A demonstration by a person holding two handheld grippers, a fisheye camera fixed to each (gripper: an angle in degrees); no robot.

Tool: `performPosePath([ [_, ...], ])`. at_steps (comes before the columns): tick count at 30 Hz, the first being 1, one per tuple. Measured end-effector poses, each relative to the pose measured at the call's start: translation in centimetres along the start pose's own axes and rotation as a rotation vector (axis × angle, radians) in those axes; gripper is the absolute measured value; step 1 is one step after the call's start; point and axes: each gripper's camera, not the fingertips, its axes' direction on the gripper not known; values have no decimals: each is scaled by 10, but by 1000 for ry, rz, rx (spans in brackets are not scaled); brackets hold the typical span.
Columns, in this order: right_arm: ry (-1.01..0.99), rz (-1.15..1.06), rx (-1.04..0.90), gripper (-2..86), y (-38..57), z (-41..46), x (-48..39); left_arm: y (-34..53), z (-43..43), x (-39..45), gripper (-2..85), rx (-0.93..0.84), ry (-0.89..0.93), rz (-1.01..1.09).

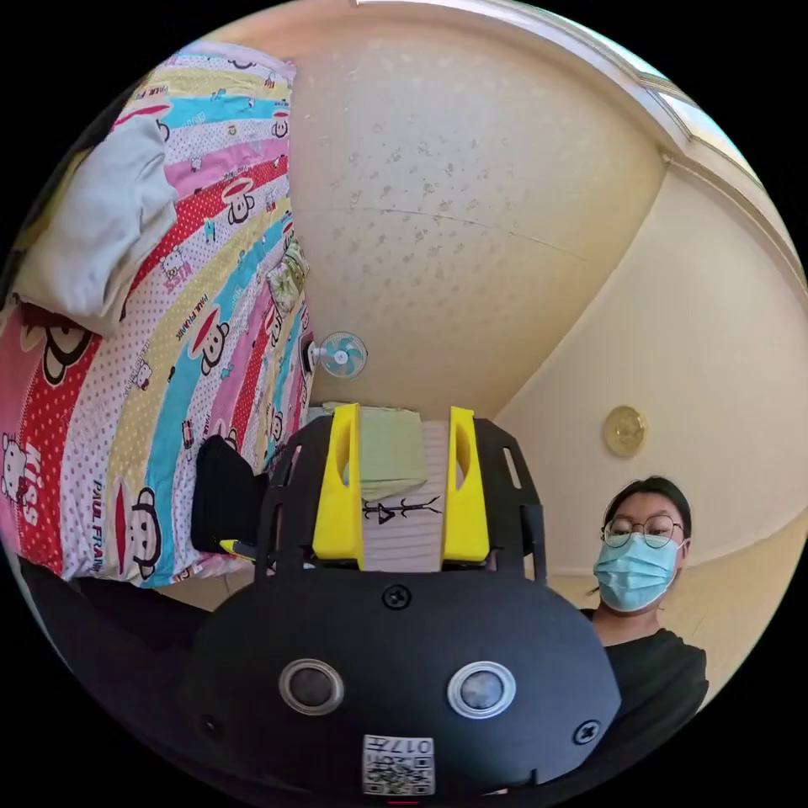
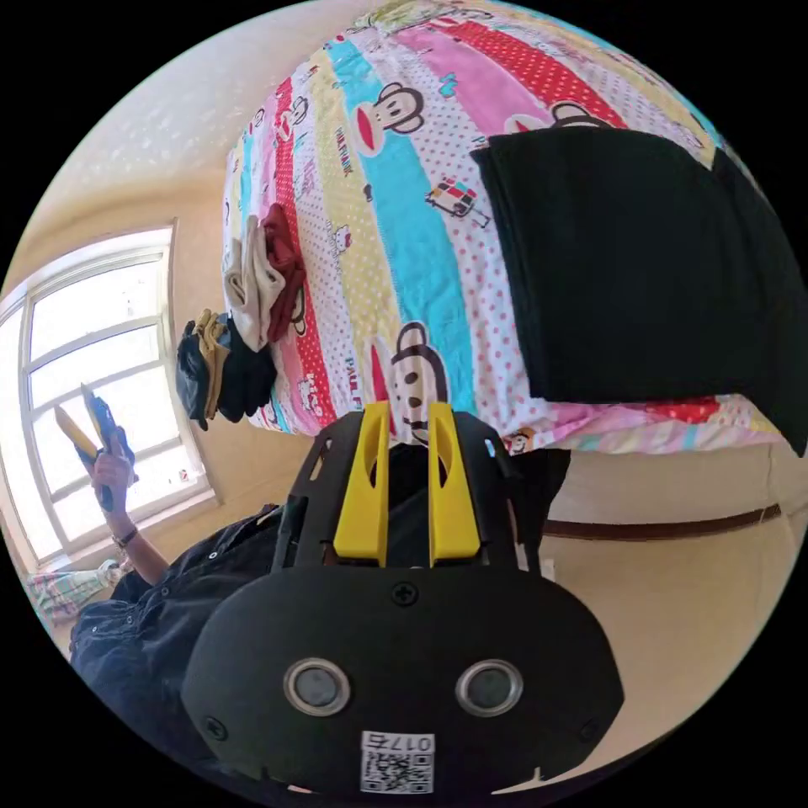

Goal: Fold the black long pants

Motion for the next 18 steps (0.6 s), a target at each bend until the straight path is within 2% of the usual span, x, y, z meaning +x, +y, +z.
performPosePath([
  [5,49,79,111,89,17,-50,64,7,103,-44,147,-109,17,-99],
  [10,126,118,129,105,5,-60,103,36,203,-95,148,-233,-66,-193],
  [18,255,66,231,137,-94,-81,131,69,275,-129,148,-285,-198,-229],
])
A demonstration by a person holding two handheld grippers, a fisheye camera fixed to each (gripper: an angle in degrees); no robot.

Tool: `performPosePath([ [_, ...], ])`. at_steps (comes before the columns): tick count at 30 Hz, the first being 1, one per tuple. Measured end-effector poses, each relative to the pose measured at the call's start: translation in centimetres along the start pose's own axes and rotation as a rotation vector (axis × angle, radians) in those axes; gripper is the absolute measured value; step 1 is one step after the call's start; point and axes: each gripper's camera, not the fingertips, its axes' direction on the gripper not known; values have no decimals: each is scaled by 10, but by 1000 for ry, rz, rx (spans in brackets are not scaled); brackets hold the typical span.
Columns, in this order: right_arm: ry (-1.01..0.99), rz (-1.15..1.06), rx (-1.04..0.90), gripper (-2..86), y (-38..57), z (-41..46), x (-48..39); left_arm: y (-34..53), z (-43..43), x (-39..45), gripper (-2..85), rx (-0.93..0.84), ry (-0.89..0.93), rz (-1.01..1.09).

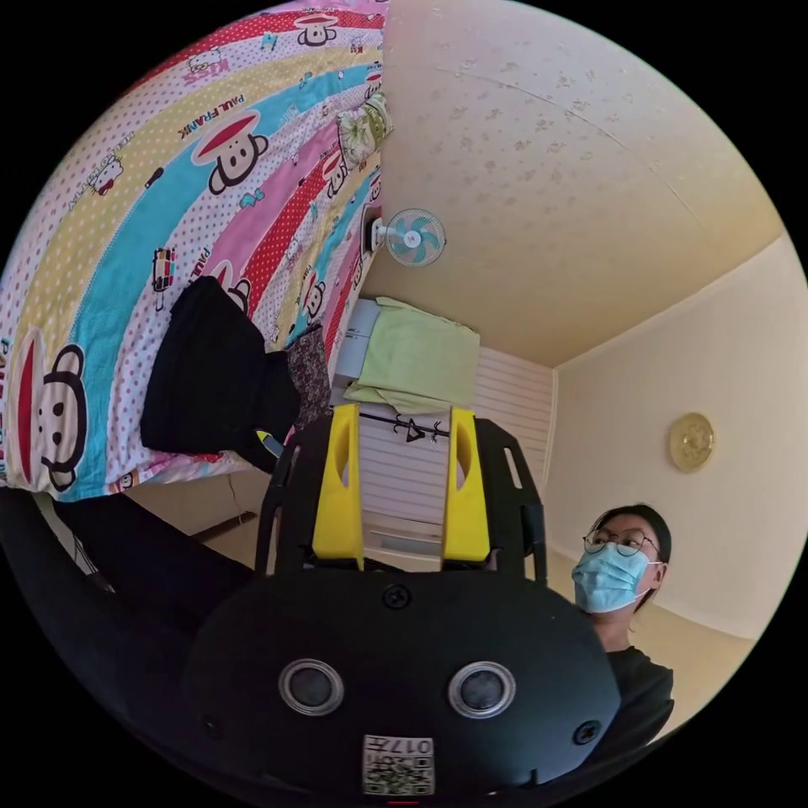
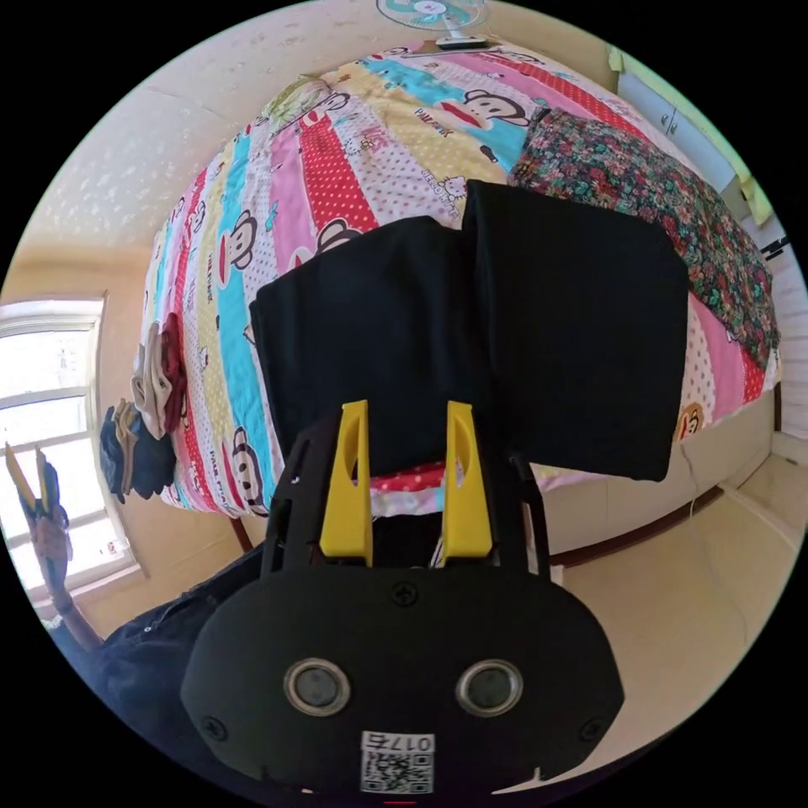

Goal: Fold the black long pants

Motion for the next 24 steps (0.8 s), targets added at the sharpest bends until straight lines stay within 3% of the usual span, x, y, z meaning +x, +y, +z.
performPosePath([
  [6,-33,-8,-156,112,-45,88,11,12,-3,-13,149,111,-107,-22],
  [9,-147,-30,-161,53,-55,62,7,17,-5,-22,148,151,-124,-44],
  [10,-204,-66,-135,50,-54,50,3,18,-4,-25,148,163,-125,-45],
  [12,-719,-183,2,40,-47,1,-21,19,-1,-30,148,176,-134,-40],
  [14,-807,-281,55,37,-43,-28,-69,17,4,-35,148,186,-148,-37],
  [16,-746,-445,72,35,-35,-50,-143,13,12,-38,148,201,-144,-20],
  [20,-970,-774,-158,36,-3,-10,-307,7,25,-35,148,240,-166,62],
  [22,-948,-813,-419,39,13,42,-358,-1,37,-36,149,227,-229,73],
  [24,-824,-900,-465,57,45,62,-377,-6,47,-39,152,208,-232,67],
])
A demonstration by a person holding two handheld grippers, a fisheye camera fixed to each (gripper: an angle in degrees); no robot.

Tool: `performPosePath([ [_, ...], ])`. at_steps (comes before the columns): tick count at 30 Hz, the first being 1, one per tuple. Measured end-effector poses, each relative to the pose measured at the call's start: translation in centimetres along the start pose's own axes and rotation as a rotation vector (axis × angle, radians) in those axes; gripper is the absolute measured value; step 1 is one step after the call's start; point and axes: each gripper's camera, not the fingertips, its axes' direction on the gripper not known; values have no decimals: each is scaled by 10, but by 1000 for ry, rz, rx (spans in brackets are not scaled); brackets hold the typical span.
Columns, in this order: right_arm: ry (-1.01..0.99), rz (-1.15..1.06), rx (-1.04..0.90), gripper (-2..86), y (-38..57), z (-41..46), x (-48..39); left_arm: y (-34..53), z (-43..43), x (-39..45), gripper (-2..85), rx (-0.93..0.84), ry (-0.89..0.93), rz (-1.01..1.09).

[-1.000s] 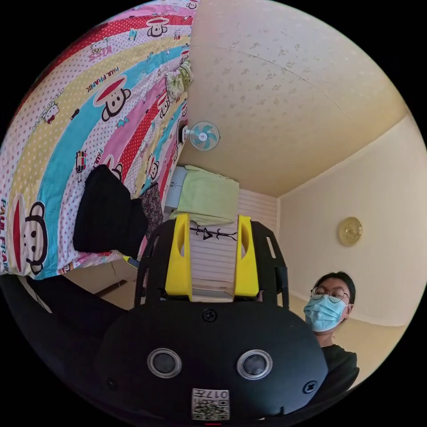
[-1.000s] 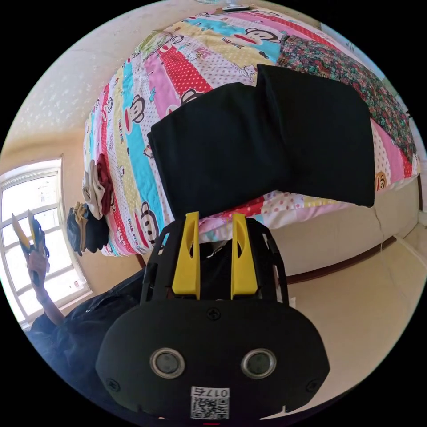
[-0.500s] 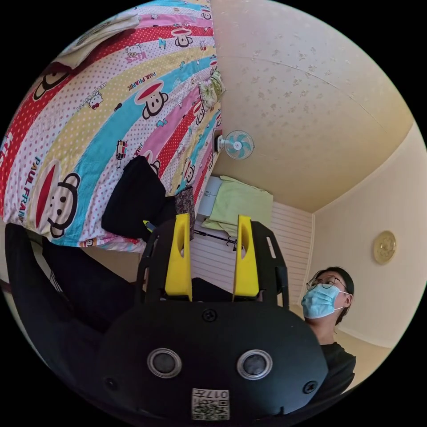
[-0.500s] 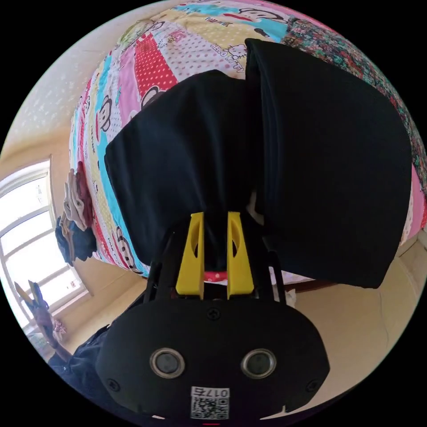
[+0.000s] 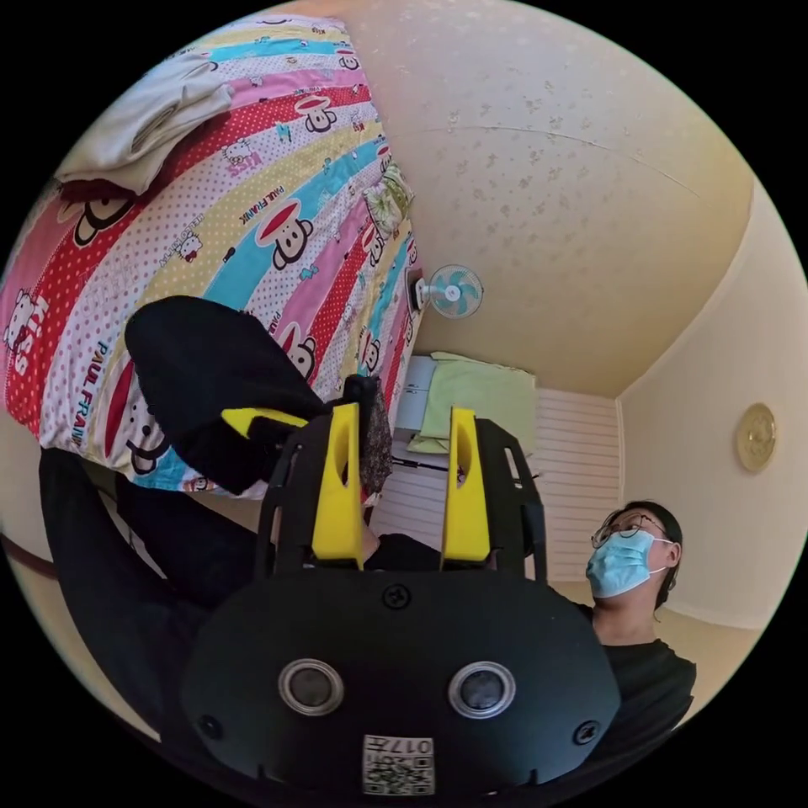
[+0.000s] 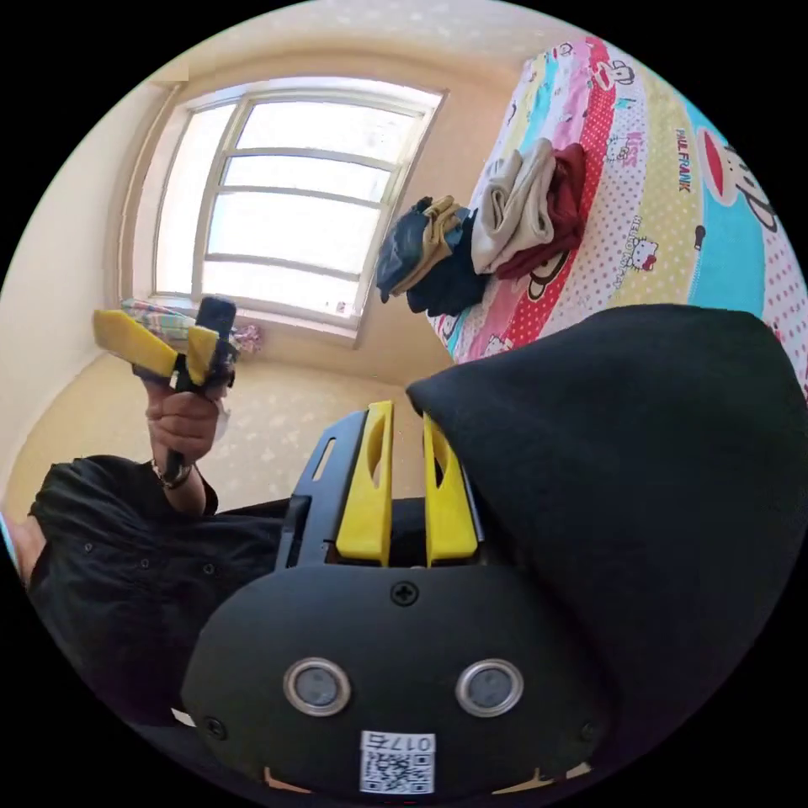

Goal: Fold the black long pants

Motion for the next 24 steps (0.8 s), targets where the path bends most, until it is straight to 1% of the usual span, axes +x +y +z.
performPosePath([
  [2,66,-7,0,67,24,1,-5,0,8,1,154,-6,13,27],
  [3,111,22,-14,77,45,-6,-4,1,13,0,155,-13,-13,45],
  [4,144,38,-8,82,58,-12,-3,2,18,-3,155,-25,-65,57],
  [6,309,120,81,97,115,-52,2,4,27,-12,155,-41,-151,62],
  [7,352,155,106,99,130,-64,6,7,32,-21,155,-46,-184,54],
  [9,517,321,212,111,185,-113,26,11,43,-37,156,-53,-187,27],
  [10,555,360,245,113,198,-125,32,14,52,-48,156,-60,-169,3],
  [12,686,591,361,124,244,-168,70,17,67,-64,156,-81,-142,-30],
  [14,722,723,360,134,266,-181,110,20,85,-77,156,-108,-124,-54],
  [15,698,796,337,140,275,-179,141,21,97,-83,157,-124,-119,-59],
  [16,667,814,328,143,277,-174,155,23,109,-88,156,-140,-118,-61],
  [18,505,849,318,143,277,-143,205,26,126,-92,156,-160,-111,-58],
  [19,461,848,330,141,275,-135,213,29,137,-93,156,-172,-105,-50],
  [20,460,861,347,128,268,-122,217,30,141,-93,156,-179,-104,-45],
  [21,486,832,331,105,257,-116,211,33,150,-94,156,-194,-110,-34],
  [22,466,813,329,91,252,-115,206,36,158,-94,156,-207,-122,-18],
  [23,420,783,364,64,247,-117,192,37,161,-93,156,-212,-128,-7],
  [24,324,707,453,51,249,-126,172,41,166,-92,156,-219,-139,25],
])
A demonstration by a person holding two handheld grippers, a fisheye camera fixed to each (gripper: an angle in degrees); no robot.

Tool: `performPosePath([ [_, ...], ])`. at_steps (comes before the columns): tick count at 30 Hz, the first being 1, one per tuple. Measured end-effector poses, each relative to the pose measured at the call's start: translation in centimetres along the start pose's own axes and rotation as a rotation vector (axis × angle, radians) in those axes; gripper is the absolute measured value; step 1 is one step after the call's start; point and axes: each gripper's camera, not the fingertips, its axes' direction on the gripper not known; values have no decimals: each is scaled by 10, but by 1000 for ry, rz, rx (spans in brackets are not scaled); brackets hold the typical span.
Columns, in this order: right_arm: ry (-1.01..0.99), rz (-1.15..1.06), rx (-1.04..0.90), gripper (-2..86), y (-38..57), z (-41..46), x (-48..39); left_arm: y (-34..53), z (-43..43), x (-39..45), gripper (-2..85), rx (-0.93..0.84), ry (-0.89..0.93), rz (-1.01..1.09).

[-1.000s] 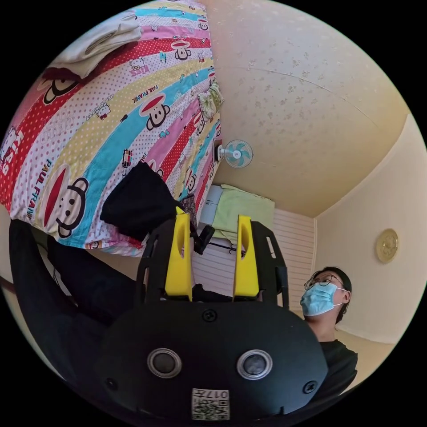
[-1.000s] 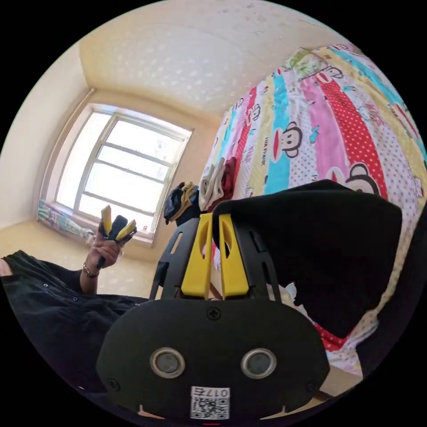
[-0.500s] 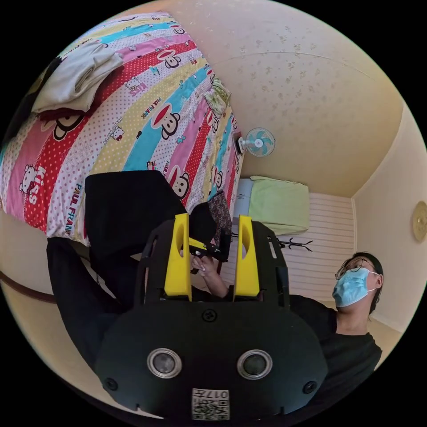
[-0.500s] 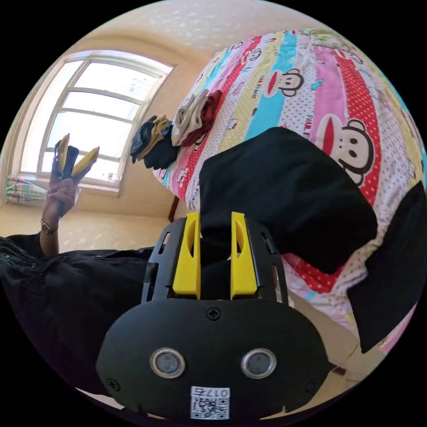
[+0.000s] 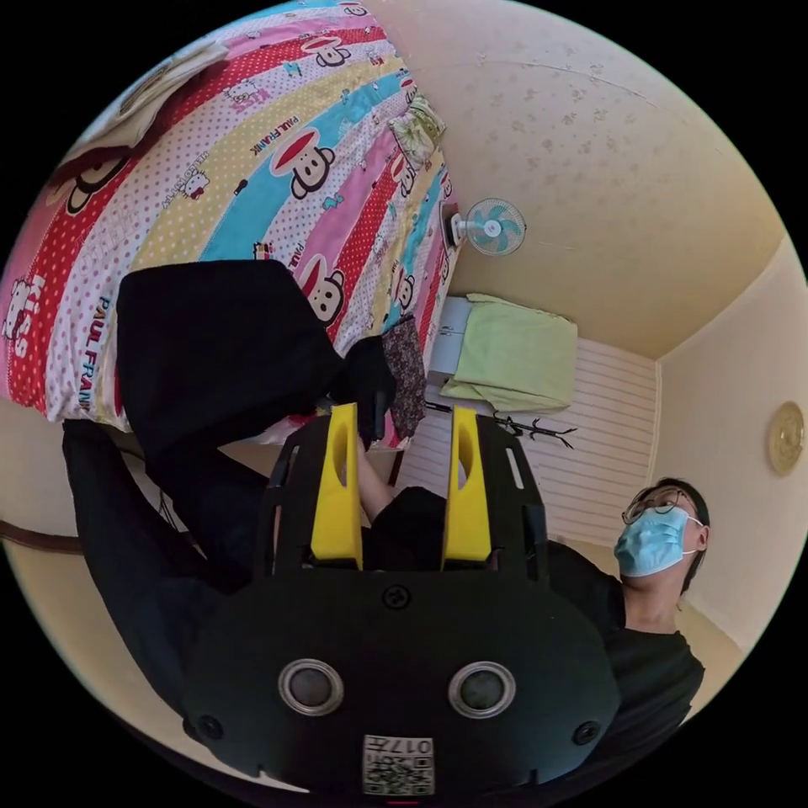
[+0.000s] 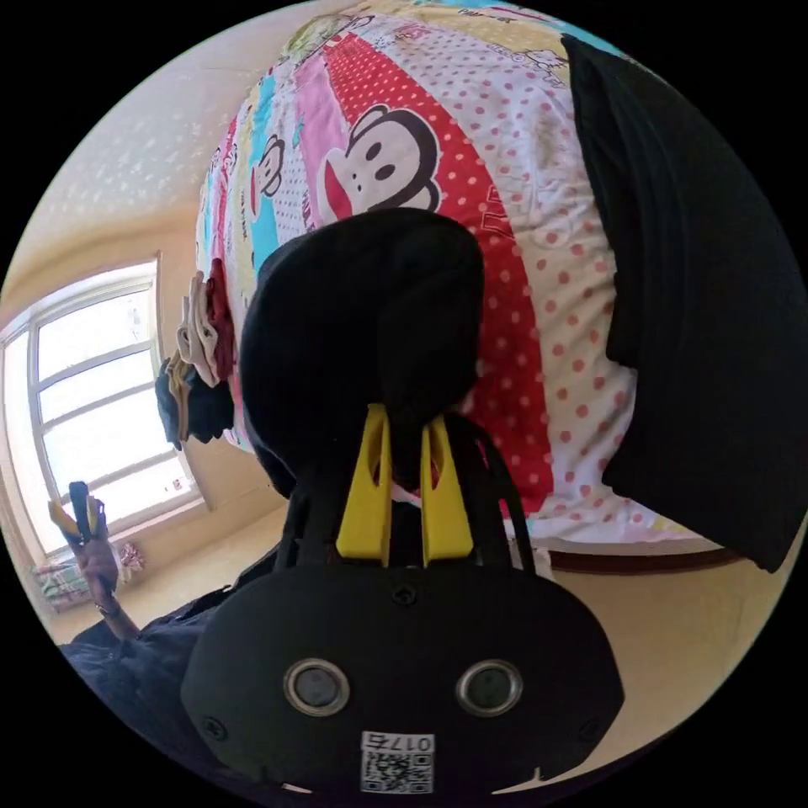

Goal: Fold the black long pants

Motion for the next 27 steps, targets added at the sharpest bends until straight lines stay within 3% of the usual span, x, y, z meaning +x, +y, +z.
performPosePath([
  [3,-339,-117,79,29,16,-42,-27,8,17,11,152,-44,-62,120],
  [9,-772,-434,154,17,10,-102,-150,36,57,43,153,-98,-220,385],
  [14,-928,-634,113,13,11,-112,-273,66,57,70,161,-20,-182,577],
  [18,-1143,-748,108,12,31,-114,-369,114,49,105,183,71,-268,808],
  [24,-1048,-925,155,15,83,-113,-502,195,25,170,185,417,-493,1124],
  [27,-1120,-907,127,20,93,-93,-540,205,29,187,116,530,-607,1169],
])
